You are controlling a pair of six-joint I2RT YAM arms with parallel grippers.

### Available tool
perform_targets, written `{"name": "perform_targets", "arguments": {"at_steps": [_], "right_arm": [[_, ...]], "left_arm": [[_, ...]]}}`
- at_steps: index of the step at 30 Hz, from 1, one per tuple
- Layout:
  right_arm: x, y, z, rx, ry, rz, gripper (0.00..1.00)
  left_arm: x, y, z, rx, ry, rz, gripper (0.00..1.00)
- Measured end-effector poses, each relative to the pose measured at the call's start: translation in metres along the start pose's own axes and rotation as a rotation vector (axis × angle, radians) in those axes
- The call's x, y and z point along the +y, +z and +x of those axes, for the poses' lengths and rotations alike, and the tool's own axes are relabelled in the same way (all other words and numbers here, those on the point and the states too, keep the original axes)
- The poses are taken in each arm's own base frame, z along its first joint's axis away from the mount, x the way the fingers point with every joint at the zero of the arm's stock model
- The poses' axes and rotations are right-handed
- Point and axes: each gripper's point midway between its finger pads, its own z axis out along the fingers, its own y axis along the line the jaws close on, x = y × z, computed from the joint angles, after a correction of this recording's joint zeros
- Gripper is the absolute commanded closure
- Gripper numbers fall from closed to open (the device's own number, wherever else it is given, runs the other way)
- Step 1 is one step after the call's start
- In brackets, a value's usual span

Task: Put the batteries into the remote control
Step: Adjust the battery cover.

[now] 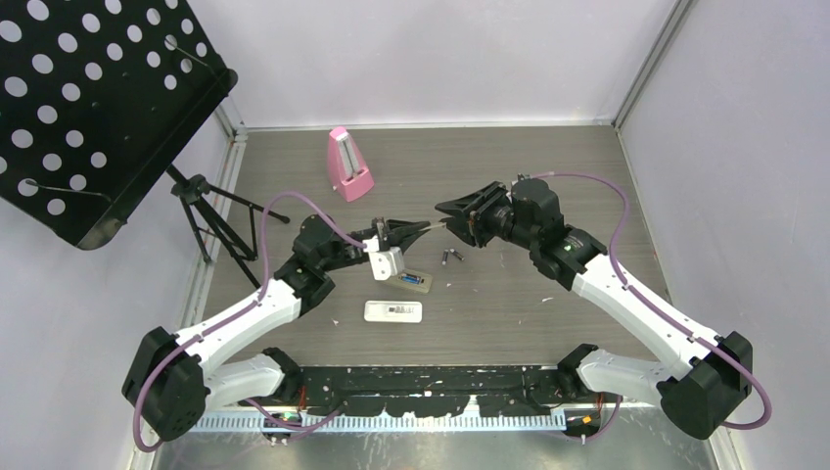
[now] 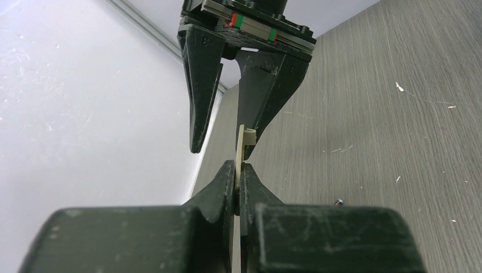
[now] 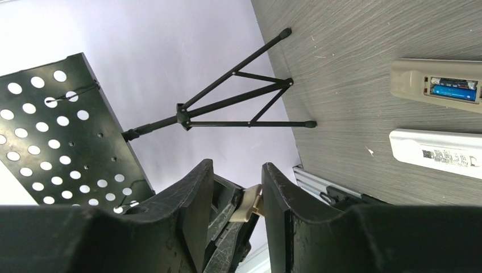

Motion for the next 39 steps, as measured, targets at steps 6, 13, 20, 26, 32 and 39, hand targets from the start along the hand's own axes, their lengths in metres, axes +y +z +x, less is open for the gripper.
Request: {"name": "perform_targets", "arguments": {"at_steps": [6, 13, 20, 26, 32, 39], "right_arm": [[-0.003, -0.001, 0.000, 0.000, -0.039, 0.015, 0.53], [-0.016, -0.004, 0.008, 0.040, -0.079, 0.062, 0.49], [-0.014, -0.007, 0.011, 0.051, -0.093, 0.054, 0.53], [-0.008, -0.009, 0.013, 0.061, -0.090, 0.028, 0.62], [-0.005, -0.006, 0.014, 0.067, -0.063, -0.002, 0.69], [-0.004, -0.002, 0.013, 0.068, -0.012, -0.033, 0.92]], "left_arm": [[-0.001, 0.001, 0.001, 0.003, 0.005, 0.009, 1.00], [0.005, 0.000, 0.007, 0.031, 0.012, -0.021, 1.00], [0.005, -0.001, 0.009, 0.042, 0.012, -0.025, 1.00], [0.005, -0.001, 0.009, 0.039, 0.010, -0.022, 1.00], [0.001, 0.000, 0.006, 0.024, 0.001, -0.005, 0.98], [0.001, -0.001, 0.005, 0.017, -0.014, -0.003, 0.85]]}}
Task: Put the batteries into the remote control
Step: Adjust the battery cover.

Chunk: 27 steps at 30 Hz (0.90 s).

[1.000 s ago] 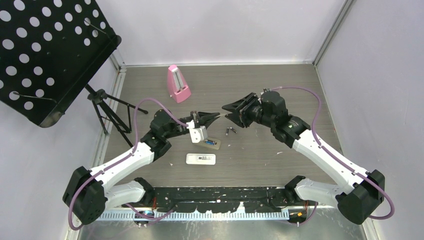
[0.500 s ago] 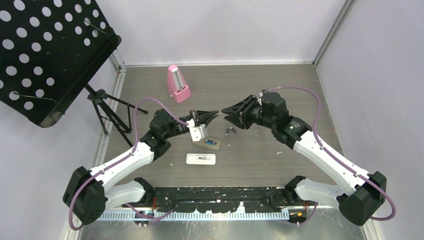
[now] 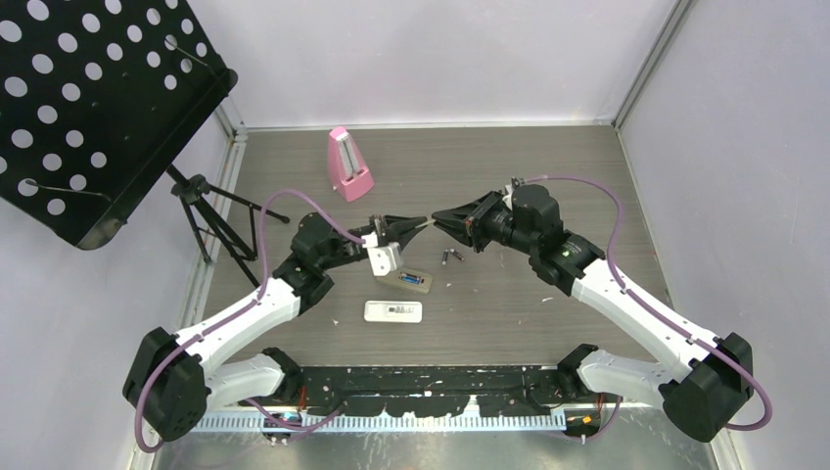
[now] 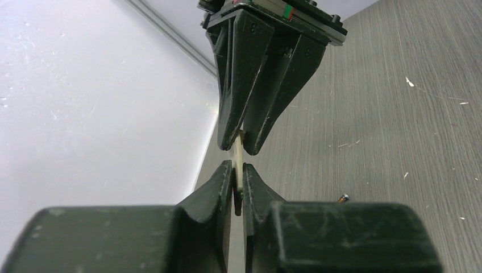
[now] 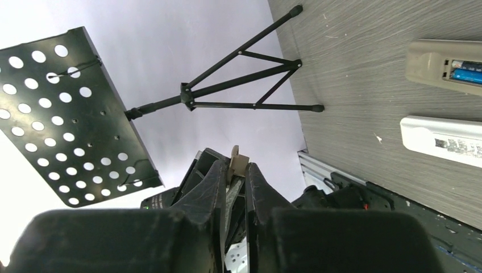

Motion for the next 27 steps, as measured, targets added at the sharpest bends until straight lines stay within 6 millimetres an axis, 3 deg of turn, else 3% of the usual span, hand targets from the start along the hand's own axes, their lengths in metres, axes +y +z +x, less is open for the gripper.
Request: {"name": "perform_targets", "arguments": {"at_steps": [6, 14, 17, 21, 27], "right_arm": [[0.006, 0.001, -0.001, -0.004, 0.010, -0.031, 0.99], [0.003, 0.004, -0.013, -0.072, -0.018, -0.073, 0.99], [0.005, 0.005, -0.020, -0.113, -0.053, -0.102, 0.99], [0.015, 0.000, -0.026, -0.161, -0.118, -0.166, 0.99], [0.036, -0.017, -0.028, -0.208, -0.212, -0.294, 0.99]], "left_arm": [[0.000, -0.001, -0.003, -0.009, -0.027, -0.005, 0.47], [0.002, -0.005, -0.013, -0.030, -0.180, -0.046, 0.17], [0.007, -0.010, -0.009, 0.014, -0.350, -0.124, 0.14], [0.013, -0.016, -0.001, 0.107, -0.680, -0.232, 0.18], [0.021, -0.015, -0.020, 0.075, -1.222, -0.358, 0.19]]}}
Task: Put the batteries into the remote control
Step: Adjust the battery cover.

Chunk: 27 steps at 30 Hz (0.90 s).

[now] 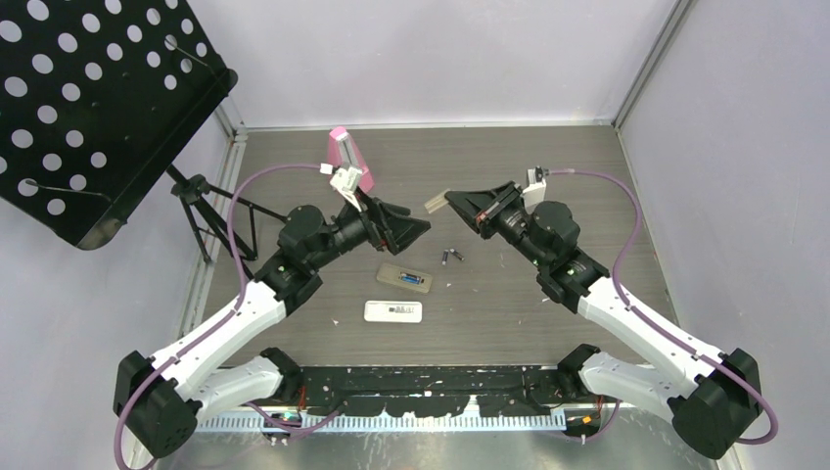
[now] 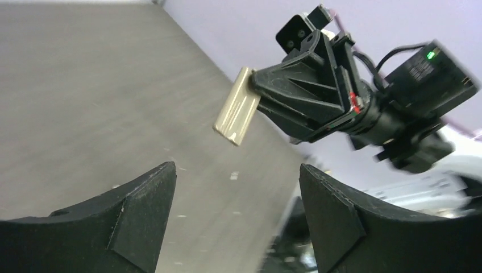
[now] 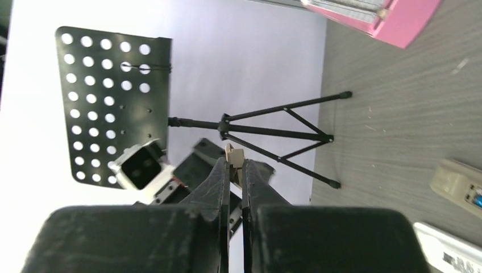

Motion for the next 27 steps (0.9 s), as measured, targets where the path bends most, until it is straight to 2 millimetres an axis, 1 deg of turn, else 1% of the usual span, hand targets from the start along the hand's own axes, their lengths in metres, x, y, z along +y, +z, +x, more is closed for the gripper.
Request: {"name": "perform_targets", "arguments": {"at_steps": [2, 4, 6, 10, 13, 15, 17, 25, 26, 27], "right_arm": [[0.009, 0.000, -0.002, -0.007, -0.018, -0.041, 0.99], [0.018, 0.000, -0.002, -0.010, -0.024, -0.082, 0.99], [0.025, -0.001, -0.002, -0.008, -0.026, -0.117, 0.99], [0.033, -0.002, 0.000, 0.005, -0.029, -0.158, 0.99], [0.036, -0.002, 0.003, 0.023, -0.031, -0.180, 0.99], [0.036, -0.003, 0.007, 0.040, -0.033, -0.191, 0.99], [0.036, -0.004, 0.009, 0.054, -0.035, -0.198, 0.99], [0.029, -0.006, 0.015, 0.077, -0.036, -0.198, 0.99], [0.028, -0.005, 0.014, 0.073, -0.035, -0.195, 0.94], [0.026, -0.005, 0.013, 0.070, -0.033, -0.191, 0.84]], "left_arm": [[-0.005, -0.001, 0.001, -0.009, -0.169, -0.004, 0.20], [-0.006, 0.000, 0.003, -0.008, -0.321, -0.026, 0.23], [-0.007, 0.002, 0.003, -0.007, -0.432, -0.032, 0.26], [-0.007, 0.011, 0.004, -0.007, -0.581, -0.035, 0.27], [-0.008, 0.015, 0.002, -0.014, -0.642, -0.028, 0.26], [-0.010, 0.016, -0.002, -0.026, -0.668, -0.016, 0.28], [-0.012, 0.018, -0.006, -0.039, -0.684, 0.001, 0.37], [-0.017, 0.025, -0.012, -0.054, -0.738, 0.051, 0.99], [-0.019, 0.025, -0.014, -0.057, -0.744, 0.062, 1.00], [-0.021, 0.025, -0.016, -0.061, -0.744, 0.076, 1.00]]}}
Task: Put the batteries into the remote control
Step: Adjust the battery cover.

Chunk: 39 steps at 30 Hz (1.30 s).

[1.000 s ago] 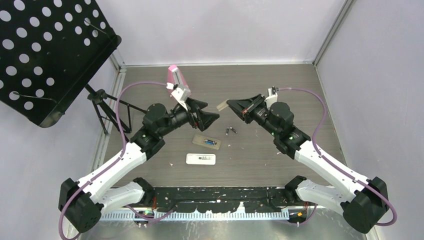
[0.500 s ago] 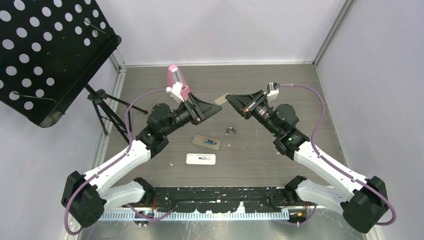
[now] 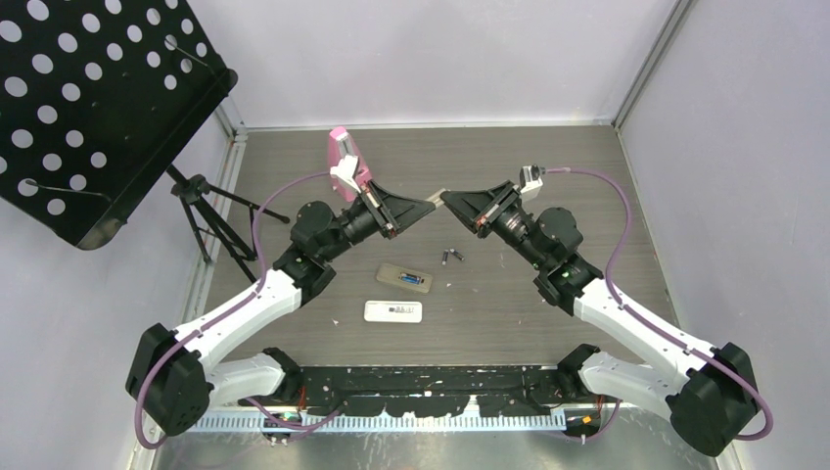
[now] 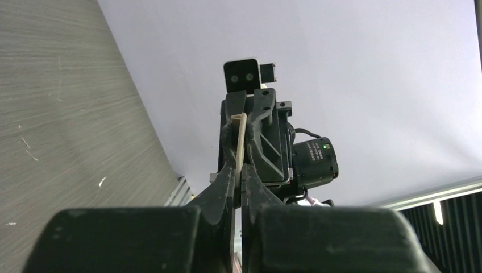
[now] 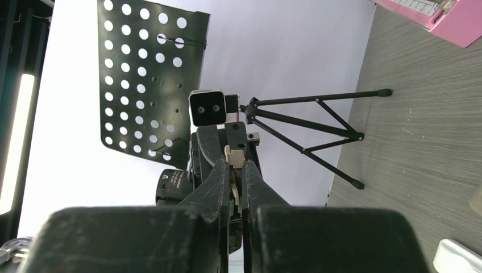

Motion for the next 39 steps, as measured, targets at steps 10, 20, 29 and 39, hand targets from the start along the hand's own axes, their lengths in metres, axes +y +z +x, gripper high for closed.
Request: {"name": "perform_targets", "arguments": {"at_steps": [10, 20, 29, 39], "right_arm": [[-0.030, -0.024, 0.013, 0.093, -0.165, 0.156, 0.20], [-0.017, -0.066, 0.045, 0.372, -0.399, 0.157, 0.22], [-0.054, -0.068, 0.057, 0.484, -0.390, 0.261, 0.28], [-0.066, -0.054, 0.071, 0.546, -0.343, 0.247, 0.58]], "left_arm": [[0.023, -0.011, 0.011, 0.117, 0.078, -0.045, 1.00], [0.050, -0.049, 0.039, 0.415, 0.085, -0.068, 1.00], [0.042, -0.064, 0.058, 0.549, 0.081, -0.004, 1.00], [0.044, -0.067, 0.064, 0.592, 0.059, 0.002, 1.00]]}}
